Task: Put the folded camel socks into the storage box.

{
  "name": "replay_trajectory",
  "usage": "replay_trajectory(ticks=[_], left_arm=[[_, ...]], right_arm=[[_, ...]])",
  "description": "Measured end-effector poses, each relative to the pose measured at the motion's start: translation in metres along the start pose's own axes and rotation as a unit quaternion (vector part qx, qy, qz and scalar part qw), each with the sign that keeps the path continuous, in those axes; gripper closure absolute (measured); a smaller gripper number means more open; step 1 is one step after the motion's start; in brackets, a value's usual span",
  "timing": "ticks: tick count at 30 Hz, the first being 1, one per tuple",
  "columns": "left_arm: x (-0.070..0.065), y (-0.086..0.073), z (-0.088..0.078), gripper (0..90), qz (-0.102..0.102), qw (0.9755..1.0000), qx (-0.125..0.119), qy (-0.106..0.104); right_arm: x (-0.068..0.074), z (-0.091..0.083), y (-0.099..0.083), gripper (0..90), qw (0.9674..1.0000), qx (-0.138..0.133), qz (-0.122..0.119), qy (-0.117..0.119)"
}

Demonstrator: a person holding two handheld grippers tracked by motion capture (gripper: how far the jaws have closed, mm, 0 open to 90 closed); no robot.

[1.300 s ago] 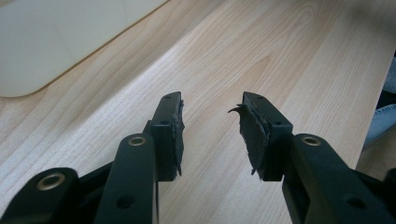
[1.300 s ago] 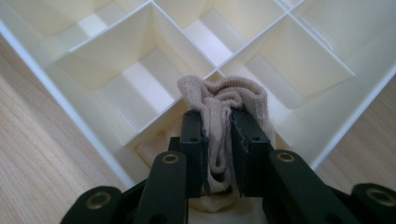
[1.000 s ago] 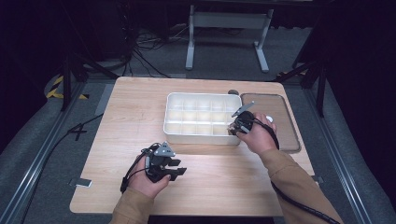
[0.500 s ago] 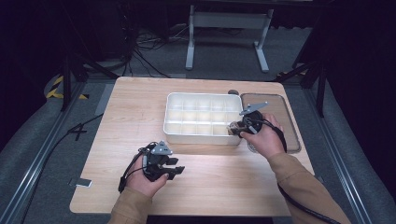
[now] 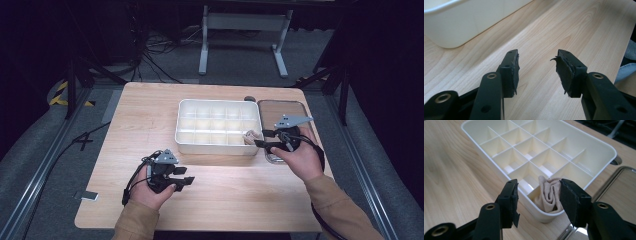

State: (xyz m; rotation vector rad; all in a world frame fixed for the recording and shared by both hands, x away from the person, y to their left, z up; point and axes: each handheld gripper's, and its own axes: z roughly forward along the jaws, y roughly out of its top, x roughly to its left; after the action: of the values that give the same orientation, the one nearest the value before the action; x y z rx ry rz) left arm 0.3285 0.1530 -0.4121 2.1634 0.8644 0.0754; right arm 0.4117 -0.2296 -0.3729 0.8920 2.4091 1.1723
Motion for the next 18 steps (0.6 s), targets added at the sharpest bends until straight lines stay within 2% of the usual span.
replay_trajectory(ticks=[7,8,9,10,13,18], left_arm=[[0.0,0.002,-0.003,51.8,0.006,0.9999,-0.008,-0.008],[-0.001,0.002,-0.004,51.8,0.011,0.9998,-0.008,-0.012],[-0.001,0.002,-0.005,50.4,0.019,0.9997,-0.008,-0.013],[-0.003,0.001,-0.008,49.7,0.029,0.9992,-0.009,-0.027],[-0.004,0.0,-0.012,48.9,0.031,0.9988,-0.013,-0.036],[-0.002,0.0,-0.014,48.9,0.037,0.9985,-0.014,-0.039]], right_arm=[[0.009,-0.022,-0.008,46.6,0.9993,-0.024,-0.008,0.028],[0.011,-0.024,-0.009,45.3,0.999,-0.025,-0.009,0.036],[0.014,-0.027,-0.012,42.5,0.9983,-0.015,-0.012,0.056],[0.016,-0.028,-0.015,42.5,0.9978,-0.012,-0.017,0.064],[0.021,-0.032,-0.022,41.4,0.9974,-0.019,-0.024,0.066],[0.028,-0.036,-0.035,37.0,0.9962,-0.034,-0.018,0.078]])
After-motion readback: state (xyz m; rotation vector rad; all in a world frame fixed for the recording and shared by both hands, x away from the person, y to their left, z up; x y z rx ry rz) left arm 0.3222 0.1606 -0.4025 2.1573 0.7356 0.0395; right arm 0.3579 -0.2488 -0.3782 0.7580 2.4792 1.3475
